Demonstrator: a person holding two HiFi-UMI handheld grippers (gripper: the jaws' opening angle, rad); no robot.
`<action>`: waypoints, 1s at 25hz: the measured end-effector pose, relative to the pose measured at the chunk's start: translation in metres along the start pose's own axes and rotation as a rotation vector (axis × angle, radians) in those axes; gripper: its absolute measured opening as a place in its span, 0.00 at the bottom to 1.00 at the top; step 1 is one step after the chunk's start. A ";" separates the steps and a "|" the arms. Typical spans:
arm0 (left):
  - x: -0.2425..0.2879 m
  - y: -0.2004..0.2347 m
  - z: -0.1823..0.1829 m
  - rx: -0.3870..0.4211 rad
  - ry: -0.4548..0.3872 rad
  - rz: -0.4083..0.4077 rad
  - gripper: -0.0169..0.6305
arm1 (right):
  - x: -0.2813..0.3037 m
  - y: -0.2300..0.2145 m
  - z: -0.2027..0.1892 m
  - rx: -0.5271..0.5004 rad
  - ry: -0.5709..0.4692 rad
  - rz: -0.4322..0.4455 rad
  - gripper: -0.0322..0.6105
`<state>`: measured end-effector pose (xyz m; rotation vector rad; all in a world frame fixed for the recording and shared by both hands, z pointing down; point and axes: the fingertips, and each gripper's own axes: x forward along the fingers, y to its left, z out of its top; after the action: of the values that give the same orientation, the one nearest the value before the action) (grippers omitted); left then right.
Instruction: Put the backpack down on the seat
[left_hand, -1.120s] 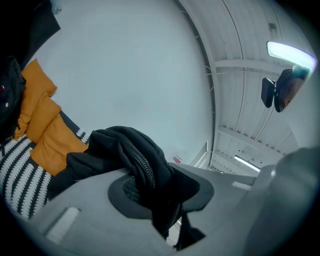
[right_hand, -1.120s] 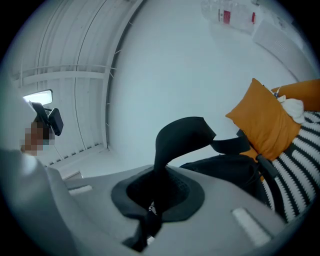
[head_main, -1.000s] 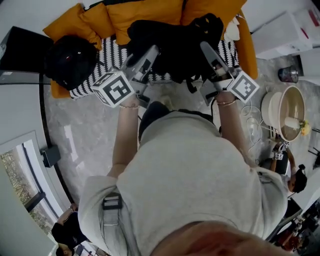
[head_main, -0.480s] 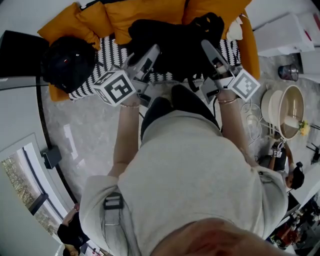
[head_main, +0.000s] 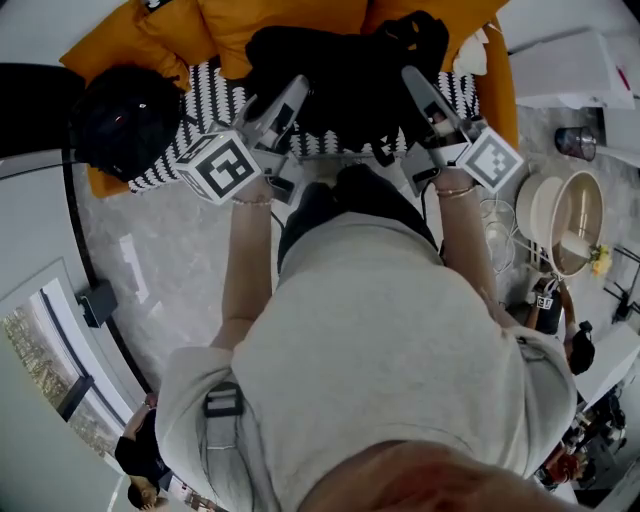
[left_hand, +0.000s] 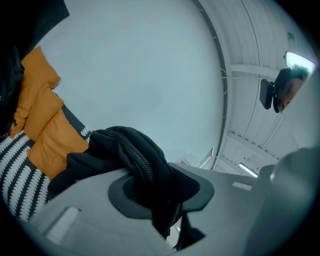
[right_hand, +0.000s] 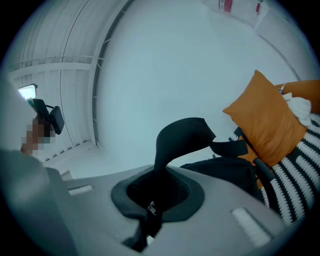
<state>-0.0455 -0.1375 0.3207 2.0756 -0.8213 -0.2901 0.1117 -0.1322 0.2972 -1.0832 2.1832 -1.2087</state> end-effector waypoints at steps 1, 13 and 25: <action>-0.002 0.000 0.000 0.000 -0.004 0.003 0.19 | 0.001 0.001 -0.001 0.002 0.004 0.007 0.07; -0.001 0.007 -0.019 0.025 0.152 0.005 0.19 | -0.028 -0.021 -0.020 0.086 -0.064 -0.082 0.07; -0.009 0.036 -0.044 -0.070 0.195 0.110 0.19 | -0.019 -0.047 -0.029 0.134 0.006 -0.115 0.07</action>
<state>-0.0473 -0.1187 0.3748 1.9500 -0.7915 -0.0551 0.1239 -0.1164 0.3521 -1.1626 2.0355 -1.3880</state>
